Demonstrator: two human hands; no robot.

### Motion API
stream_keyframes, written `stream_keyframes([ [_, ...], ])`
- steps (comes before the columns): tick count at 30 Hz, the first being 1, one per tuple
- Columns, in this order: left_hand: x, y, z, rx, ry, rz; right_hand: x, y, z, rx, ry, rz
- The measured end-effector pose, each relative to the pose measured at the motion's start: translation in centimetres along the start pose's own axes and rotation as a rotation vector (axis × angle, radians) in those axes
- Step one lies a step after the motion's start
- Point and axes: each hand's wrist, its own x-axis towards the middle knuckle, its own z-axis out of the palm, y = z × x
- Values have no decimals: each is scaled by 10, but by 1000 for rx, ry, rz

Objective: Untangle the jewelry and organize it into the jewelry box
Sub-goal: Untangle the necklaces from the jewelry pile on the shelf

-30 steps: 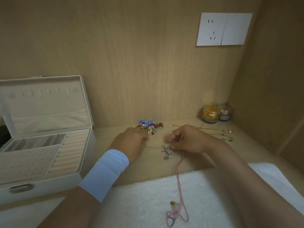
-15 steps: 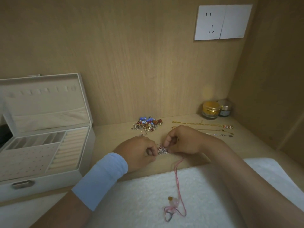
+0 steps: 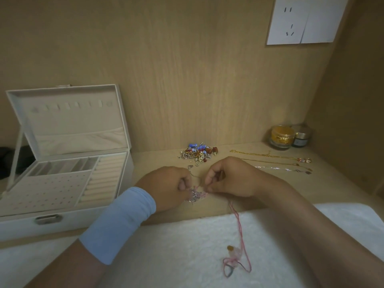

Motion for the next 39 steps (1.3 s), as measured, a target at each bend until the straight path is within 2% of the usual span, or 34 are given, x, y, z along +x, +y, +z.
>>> stream_keyframes([
  [4, 4, -1, 8, -12, -19, 30, 5, -13, 13, -1, -34, -72],
  [10, -1, -15, 1, -147, -65, -29, 11, -17, 25, -75, -52, -64],
  [12, -1, -14, 1, -126, -76, -47, 13, -18, 27, -122, -59, -86],
  [17, 1, -13, 7, -103, 19, -46, 15, -19, 28, -205, -41, -114],
  [21, 0, -15, 9, -192, 61, -41, 11, -19, 27, 3, -22, -63],
  [27, -5, -15, -3, -531, 140, -47, 4, -26, 21, 460, 11, -3],
  [29, -3, -15, -3, -564, 153, -79, 2, -28, 21, 548, 47, 40],
  [34, 0, -13, -1, -545, 115, -108, 1, -25, 24, 639, 103, 130],
  [39, 8, -21, 1, -325, 111, -73, 8, -13, 21, 507, 136, 153],
])
